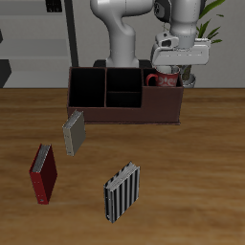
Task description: Place the red mug into the back desk caddy's right compartment
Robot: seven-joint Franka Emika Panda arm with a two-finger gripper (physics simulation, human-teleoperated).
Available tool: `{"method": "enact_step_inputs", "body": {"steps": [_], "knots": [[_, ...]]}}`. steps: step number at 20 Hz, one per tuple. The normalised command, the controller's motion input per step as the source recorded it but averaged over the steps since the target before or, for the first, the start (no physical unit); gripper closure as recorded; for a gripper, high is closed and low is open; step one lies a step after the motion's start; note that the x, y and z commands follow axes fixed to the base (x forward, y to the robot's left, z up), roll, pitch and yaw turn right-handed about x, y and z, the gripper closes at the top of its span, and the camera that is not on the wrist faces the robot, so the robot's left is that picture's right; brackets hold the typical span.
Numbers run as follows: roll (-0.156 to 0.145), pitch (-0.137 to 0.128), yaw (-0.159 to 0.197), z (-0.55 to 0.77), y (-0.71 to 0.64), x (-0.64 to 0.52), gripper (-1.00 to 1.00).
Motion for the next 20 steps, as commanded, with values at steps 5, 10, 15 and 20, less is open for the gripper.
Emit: {"method": "enact_step_inputs", "body": {"steps": [5,10,15,20], "knots": [[0.026,0.014,-0.02,-0.04,0.12,0.01,1.0],[-0.015,0.0,-0.014,0.0,-0.01,0.03,1.0],[0.008,0.021,-0.014,0.01,-0.04,0.02,-1.0],[-0.057,-0.015,-0.014,0.11,-0.22,0.1,-1.0]]}}
